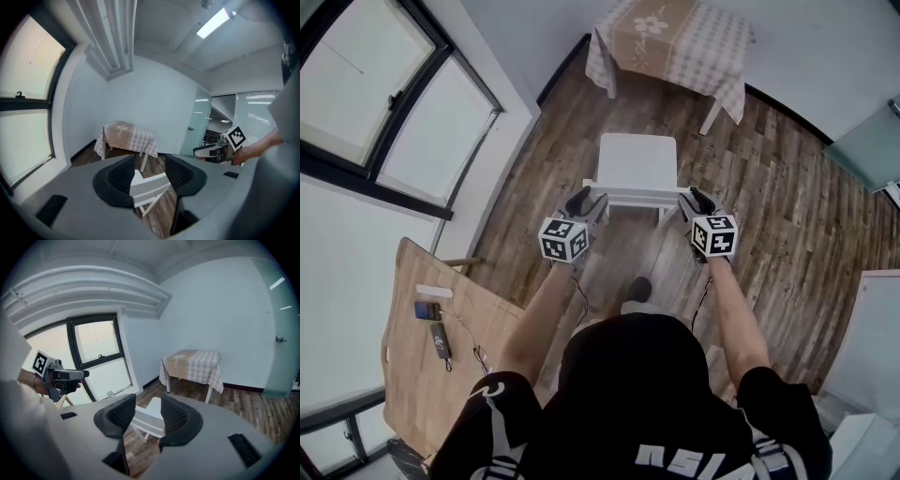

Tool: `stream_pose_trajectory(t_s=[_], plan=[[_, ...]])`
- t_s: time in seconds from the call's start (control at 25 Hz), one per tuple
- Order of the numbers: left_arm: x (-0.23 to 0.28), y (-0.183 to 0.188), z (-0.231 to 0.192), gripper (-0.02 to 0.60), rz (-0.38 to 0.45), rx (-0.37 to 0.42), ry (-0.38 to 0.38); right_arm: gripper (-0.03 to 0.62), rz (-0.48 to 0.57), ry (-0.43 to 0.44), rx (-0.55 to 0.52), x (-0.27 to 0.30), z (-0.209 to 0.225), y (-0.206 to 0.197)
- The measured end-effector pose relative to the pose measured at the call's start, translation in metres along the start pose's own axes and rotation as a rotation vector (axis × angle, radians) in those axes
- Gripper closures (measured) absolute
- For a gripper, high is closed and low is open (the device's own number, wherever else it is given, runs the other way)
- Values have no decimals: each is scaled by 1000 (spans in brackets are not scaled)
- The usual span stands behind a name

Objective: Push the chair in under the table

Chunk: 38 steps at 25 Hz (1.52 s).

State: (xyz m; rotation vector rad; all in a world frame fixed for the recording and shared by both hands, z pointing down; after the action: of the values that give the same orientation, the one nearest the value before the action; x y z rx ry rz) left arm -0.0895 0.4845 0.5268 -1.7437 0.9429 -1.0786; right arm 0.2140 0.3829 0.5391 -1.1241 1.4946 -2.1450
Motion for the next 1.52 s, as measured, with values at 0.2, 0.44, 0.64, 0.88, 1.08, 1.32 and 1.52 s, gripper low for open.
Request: stream_pose_trajectory(t_s=[0.2, 0.44, 0.64, 0.88, 1.08, 1.32, 1.52], plan=[[22, -17, -13, 314, -74, -53, 47, 306, -49, 30, -6, 16, 25, -10], [43, -31, -35, 229, -159, -61, 134, 212, -130, 28, -12, 41, 45, -26], [58, -48, -51, 211, -253, -53, 191, 201, -218, 18, 37, 60, 55, -46], [84, -68, -70, 210, -369, -55, 242, 201, -276, -21, 114, 78, 64, -64], [94, -81, -79, 210, -391, -88, 239, 201, -307, -40, 96, 94, 69, -64], [106, -83, -85, 212, -379, -114, 237, 229, -331, -84, 115, 110, 68, -68], [114, -86, -91, 209, -416, -114, 200, 233, -341, -98, 134, 110, 70, -69]])
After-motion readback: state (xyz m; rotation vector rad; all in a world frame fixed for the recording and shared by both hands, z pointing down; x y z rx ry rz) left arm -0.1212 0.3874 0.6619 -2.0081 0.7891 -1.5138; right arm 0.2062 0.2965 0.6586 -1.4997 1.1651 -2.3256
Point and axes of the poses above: the fingertips, and each gripper's own axes: x forward along the fingers, z to its right, y out of its top, the point moved 9 cm from there along -x, backward along the fingers, and after that the axes turned 2 degrees about z, right-handed, at the moved point
